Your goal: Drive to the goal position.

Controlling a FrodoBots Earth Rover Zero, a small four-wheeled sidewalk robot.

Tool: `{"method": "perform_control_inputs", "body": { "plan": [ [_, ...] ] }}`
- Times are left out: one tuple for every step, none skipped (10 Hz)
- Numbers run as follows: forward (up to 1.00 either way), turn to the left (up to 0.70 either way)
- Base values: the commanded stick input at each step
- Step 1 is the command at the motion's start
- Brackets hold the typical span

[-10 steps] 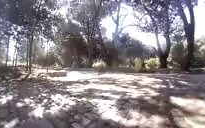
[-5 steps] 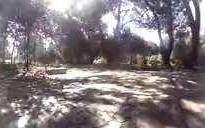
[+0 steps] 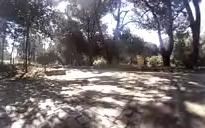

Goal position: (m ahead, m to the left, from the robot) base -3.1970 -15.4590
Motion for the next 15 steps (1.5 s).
{"method": "perform_control_inputs", "body": {
  "plan": [
    [0.7,-0.3],
    [0.7,-0.35],
    [0.7,-0.33],
    [0.7,-0.14],
    [0.7,0.0],
    [0.7,0.0],
    [0.7,0.0],
    [0.7,0.0],
    [0.7,0.0],
    [0.7,0.0],
    [0.7,0.0],
    [0.7,0.0],
    [0.7,0.0],
    [0.7,0.0],
    [0.7,0.0]
  ]
}}
